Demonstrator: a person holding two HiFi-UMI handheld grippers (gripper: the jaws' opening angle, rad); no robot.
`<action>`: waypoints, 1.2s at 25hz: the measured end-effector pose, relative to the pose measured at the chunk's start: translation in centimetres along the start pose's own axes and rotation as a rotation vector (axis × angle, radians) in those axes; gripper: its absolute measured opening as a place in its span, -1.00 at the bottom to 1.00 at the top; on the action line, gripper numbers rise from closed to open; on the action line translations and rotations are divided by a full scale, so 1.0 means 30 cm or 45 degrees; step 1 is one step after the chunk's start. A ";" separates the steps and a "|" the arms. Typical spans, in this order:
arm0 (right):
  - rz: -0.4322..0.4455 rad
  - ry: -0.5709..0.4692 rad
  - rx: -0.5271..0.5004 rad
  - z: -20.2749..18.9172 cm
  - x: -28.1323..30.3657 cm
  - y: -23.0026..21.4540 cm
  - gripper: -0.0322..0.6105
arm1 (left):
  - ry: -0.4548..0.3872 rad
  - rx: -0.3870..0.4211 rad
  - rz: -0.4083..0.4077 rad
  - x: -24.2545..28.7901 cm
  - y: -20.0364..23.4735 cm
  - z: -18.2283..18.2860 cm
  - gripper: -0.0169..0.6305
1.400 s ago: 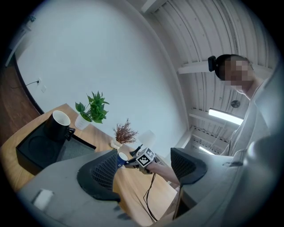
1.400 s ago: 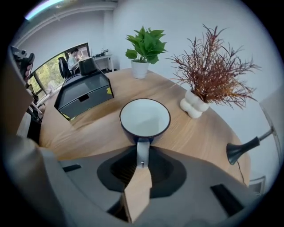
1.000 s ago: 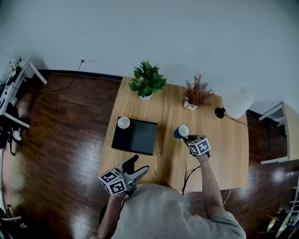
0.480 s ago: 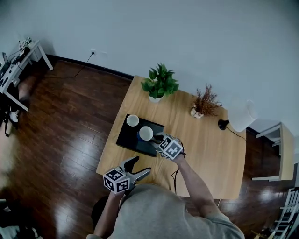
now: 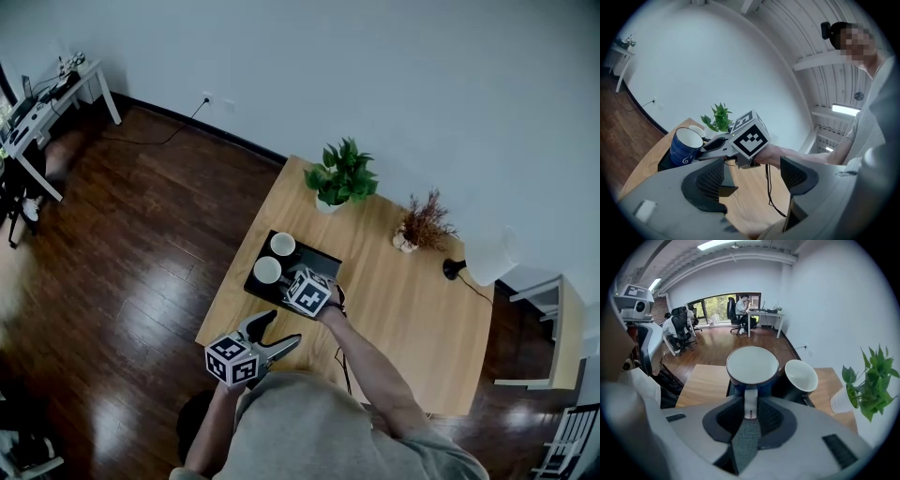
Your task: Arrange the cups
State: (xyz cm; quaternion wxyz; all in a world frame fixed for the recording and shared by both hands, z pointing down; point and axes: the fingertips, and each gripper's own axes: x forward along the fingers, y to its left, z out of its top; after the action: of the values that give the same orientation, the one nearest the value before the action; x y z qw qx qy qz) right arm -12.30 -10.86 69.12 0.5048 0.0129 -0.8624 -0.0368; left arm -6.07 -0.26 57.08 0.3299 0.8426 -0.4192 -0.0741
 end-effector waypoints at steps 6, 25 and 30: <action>0.004 -0.025 0.072 -0.013 -0.005 0.007 -0.60 | -0.006 -0.017 -0.002 -0.009 -0.005 -0.003 0.17; -0.237 -0.917 0.784 -0.353 -0.762 0.007 -0.48 | 0.005 0.227 -0.328 0.268 -0.280 0.209 0.17; -0.340 -0.995 0.838 -0.388 -0.897 0.007 -0.48 | 0.057 0.276 -0.468 0.386 -0.418 0.220 0.17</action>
State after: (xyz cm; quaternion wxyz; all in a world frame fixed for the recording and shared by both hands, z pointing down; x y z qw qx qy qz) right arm 11.03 -9.66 51.42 0.1058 0.2657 -0.9430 0.1699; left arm 6.91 -6.85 45.99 0.2276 0.9368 -0.2566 -0.0688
